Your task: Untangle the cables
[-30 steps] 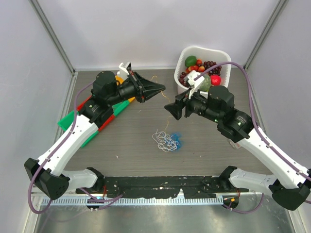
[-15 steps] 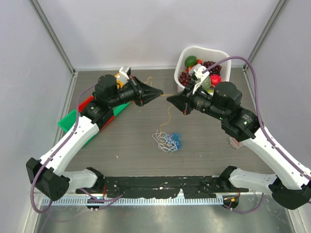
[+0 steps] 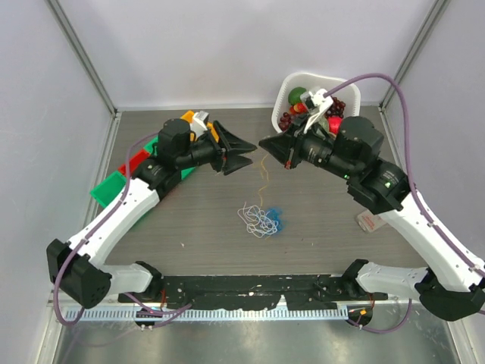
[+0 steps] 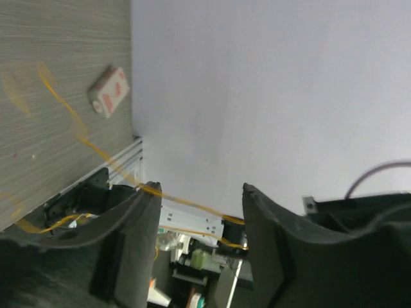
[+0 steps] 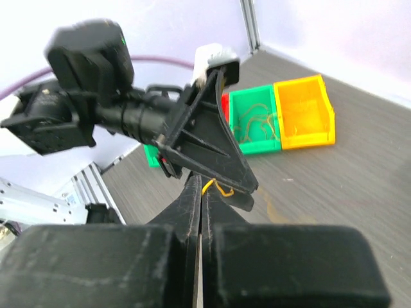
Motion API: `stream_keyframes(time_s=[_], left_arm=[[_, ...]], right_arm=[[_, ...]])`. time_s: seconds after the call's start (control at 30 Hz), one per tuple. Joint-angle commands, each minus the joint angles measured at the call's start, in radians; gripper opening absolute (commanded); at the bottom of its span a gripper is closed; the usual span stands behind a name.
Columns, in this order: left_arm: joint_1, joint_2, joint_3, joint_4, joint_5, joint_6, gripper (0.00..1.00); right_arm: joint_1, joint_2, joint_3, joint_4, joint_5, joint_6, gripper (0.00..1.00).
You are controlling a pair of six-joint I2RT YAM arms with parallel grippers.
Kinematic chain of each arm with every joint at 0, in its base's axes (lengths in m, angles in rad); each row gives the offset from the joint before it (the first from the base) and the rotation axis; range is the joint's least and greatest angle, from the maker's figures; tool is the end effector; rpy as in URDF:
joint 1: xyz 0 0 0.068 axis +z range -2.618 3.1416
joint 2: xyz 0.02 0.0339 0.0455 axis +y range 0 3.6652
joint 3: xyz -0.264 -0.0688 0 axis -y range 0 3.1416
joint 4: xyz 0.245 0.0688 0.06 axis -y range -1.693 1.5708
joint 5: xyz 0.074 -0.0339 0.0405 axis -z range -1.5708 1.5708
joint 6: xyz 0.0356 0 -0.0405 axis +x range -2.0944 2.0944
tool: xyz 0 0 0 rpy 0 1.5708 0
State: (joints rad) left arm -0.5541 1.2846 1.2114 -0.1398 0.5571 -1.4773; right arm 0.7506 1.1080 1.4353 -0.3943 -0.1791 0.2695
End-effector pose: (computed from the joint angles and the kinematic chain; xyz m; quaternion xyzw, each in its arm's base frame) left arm 0.2419 -0.1718 0.3867 -0.1787 0.7469 -0.6259 0.1363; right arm 0.1592 0.1572 0.4780 -0.2326 0.6920 0.3891 0.5618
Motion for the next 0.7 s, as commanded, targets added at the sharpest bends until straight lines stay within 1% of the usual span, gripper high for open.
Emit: stream_keyframes(time_s=[0.0,0.07,0.13,0.23,0.33,0.43,0.47,0.5,0.53,0.6,0.67], left_arm=[[0.066,-0.154,-0.067,-0.201,-0.155,0.168,0.65],[0.080,-0.244,-0.105,-0.227,-0.212,0.251,0.70],[0.080,-0.292,-0.125,-0.262,-0.246,0.351,0.71],[0.079,-0.349,-0.127,-0.282,-0.229,0.544,0.70],[0.062,-0.421,-0.110,-0.227,-0.269,0.722,0.71],[0.042,-0.482,-0.086,-0.123,-0.293,0.876,0.75],[0.028,-0.484,-0.069,-0.092,-0.287,0.909,0.80],[0.013,-0.476,-0.043,-0.072,-0.283,0.937,0.94],[-0.007,-0.443,-0.003,-0.072,-0.276,0.971,1.00],[-0.065,-0.356,0.110,-0.145,-0.260,1.056,1.00],[-0.180,-0.276,0.227,-0.263,-0.333,1.176,1.00]], right_arm=[[-0.002,-0.011,0.175,-0.020,0.010,0.007,0.01],[-0.004,0.001,0.233,-0.099,0.013,0.013,0.01],[-0.004,0.021,0.298,-0.176,0.013,0.019,0.01],[-0.002,0.058,0.370,-0.299,0.026,0.031,0.00],[-0.002,0.075,0.430,-0.354,0.021,0.045,0.01],[-0.002,0.098,0.468,-0.406,0.021,0.060,0.01],[-0.002,0.104,0.491,-0.431,0.010,0.063,0.01],[-0.003,0.122,0.514,-0.445,-0.003,0.071,0.01],[0.000,0.130,0.525,-0.462,-0.013,0.074,0.01],[-0.002,0.156,0.545,-0.471,-0.049,0.086,0.01],[-0.002,0.161,0.548,-0.462,-0.069,0.106,0.01]])
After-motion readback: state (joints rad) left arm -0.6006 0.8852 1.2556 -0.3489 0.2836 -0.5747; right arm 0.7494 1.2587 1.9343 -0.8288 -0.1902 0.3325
